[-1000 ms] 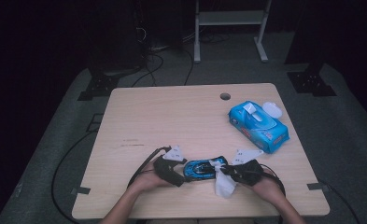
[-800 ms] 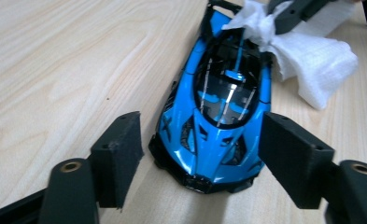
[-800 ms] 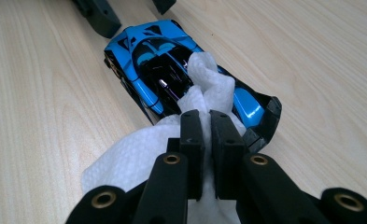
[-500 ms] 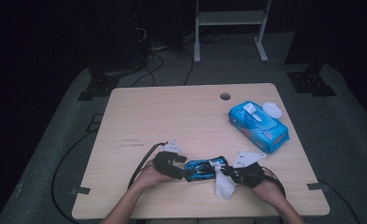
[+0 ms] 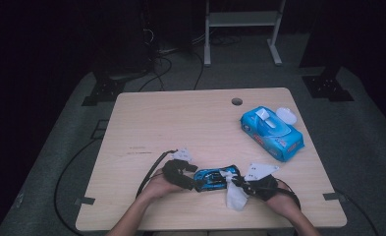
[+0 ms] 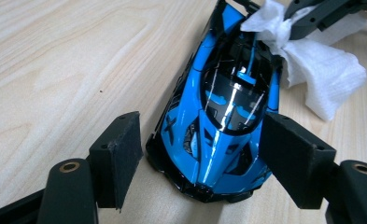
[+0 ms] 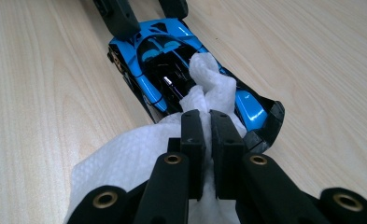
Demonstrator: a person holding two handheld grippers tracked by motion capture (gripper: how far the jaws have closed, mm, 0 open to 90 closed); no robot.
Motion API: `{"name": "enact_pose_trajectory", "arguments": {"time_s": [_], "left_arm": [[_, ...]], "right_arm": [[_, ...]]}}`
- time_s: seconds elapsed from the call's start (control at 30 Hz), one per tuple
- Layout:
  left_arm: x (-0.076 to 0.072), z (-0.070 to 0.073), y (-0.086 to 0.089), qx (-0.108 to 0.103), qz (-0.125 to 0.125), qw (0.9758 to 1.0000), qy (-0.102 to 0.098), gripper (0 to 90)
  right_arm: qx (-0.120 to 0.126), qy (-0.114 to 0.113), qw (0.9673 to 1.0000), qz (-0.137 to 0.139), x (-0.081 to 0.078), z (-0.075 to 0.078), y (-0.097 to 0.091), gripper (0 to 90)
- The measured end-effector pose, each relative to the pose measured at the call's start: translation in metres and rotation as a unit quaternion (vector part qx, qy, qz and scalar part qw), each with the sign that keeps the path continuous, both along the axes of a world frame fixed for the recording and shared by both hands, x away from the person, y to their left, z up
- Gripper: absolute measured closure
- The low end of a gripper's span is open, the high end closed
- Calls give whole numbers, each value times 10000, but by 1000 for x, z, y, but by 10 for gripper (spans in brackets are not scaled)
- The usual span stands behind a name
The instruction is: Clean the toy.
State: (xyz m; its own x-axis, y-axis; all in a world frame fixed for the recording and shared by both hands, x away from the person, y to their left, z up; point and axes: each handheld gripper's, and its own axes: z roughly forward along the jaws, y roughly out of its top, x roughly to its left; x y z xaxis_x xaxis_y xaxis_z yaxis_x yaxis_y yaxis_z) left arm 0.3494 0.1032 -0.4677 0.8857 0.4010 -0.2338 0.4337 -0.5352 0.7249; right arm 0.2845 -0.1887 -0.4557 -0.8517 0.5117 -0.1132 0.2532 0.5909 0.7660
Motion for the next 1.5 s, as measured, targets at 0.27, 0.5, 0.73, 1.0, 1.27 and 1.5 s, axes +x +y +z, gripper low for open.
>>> {"name": "enact_pose_trajectory", "arguments": {"time_s": [0.27,0.5,0.73,1.0,1.27,1.5], "left_arm": [[-1,-1,1,-40,21,10000,14,296],[-2,-2,1,-74,-2,10000,32,296],[-2,-3,1,-122,6,9999,75,290],[-3,-3,1,-105,24,9999,28,303],[-5,-3,1,-136,-38,9998,129,294],[-6,-3,0,-130,-90,9998,157,285]], "right_arm": [[-44,-58,9999,113,-4,0,0,845],[112,-37,9998,157,-8,-3,-4,846],[176,-58,9997,172,-10,-4,-5,846],[15,40,9999,146,-7,0,-2,846],[124,-196,9995,223,-17,-5,-5,848],[207,-239,9991,288,-22,-8,-8,849]]}}
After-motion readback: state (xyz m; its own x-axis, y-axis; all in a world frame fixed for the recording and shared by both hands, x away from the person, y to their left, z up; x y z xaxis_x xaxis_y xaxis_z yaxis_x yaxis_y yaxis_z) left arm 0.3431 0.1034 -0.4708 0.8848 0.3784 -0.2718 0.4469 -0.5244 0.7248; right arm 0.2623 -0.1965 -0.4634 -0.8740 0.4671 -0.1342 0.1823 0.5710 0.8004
